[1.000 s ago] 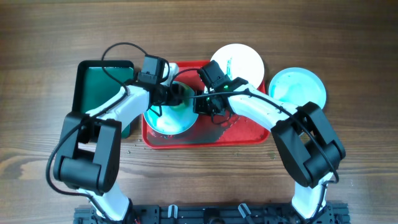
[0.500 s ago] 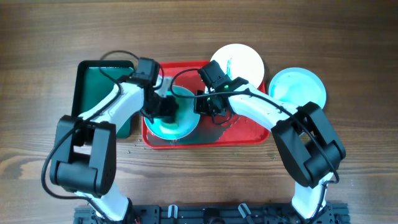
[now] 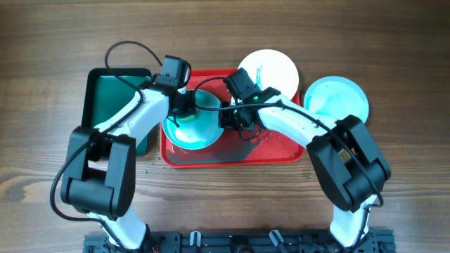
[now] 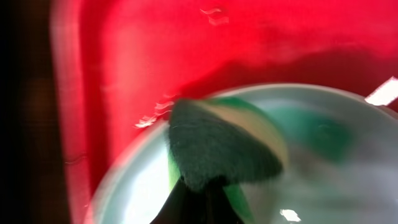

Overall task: Clean dirty plates on tray and stack at the side
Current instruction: 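Scrub the held plate with the sponge in the left gripper, then carry the plate right and stack it on the first plate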

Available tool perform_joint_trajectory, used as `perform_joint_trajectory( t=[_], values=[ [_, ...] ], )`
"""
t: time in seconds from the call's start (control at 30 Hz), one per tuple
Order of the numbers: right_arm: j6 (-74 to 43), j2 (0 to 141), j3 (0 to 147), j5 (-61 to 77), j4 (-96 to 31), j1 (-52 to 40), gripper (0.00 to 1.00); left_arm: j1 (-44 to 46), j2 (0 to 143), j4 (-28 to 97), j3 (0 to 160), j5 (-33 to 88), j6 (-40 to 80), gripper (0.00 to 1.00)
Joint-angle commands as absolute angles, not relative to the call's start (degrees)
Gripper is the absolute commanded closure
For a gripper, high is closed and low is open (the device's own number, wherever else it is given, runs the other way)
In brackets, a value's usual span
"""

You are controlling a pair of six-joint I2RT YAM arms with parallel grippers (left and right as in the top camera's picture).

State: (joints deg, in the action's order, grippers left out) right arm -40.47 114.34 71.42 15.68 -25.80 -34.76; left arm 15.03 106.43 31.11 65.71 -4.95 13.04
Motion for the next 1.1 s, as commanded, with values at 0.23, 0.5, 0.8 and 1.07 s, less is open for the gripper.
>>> perform_joint_trajectory(
  t=[0.23,0.5,0.8,1.07],
  values=[
    [-41.3,116.4,72.5,16.4,-24.4,-34.9,0.88,14.2,98.2,47.9,78.8,-11.9,16.7,0.96],
    [-40.6,115.8,72.5,19.1,-24.8,-34.7,0.96,11.0,98.4,49.8,78.7,-5.3,16.8,0.96],
    [-25.1,96.2,72.5,-16.1,-37.0,-34.4,0.96,10.6,100.2,49.6,78.7,-5.3,17.0,0.96],
    [-22.3,92.4,72.5,-54.1,-42.9,-43.9,0.96,10.6,104.1,48.8,78.6,-0.1,17.2,0.96]
  ],
)
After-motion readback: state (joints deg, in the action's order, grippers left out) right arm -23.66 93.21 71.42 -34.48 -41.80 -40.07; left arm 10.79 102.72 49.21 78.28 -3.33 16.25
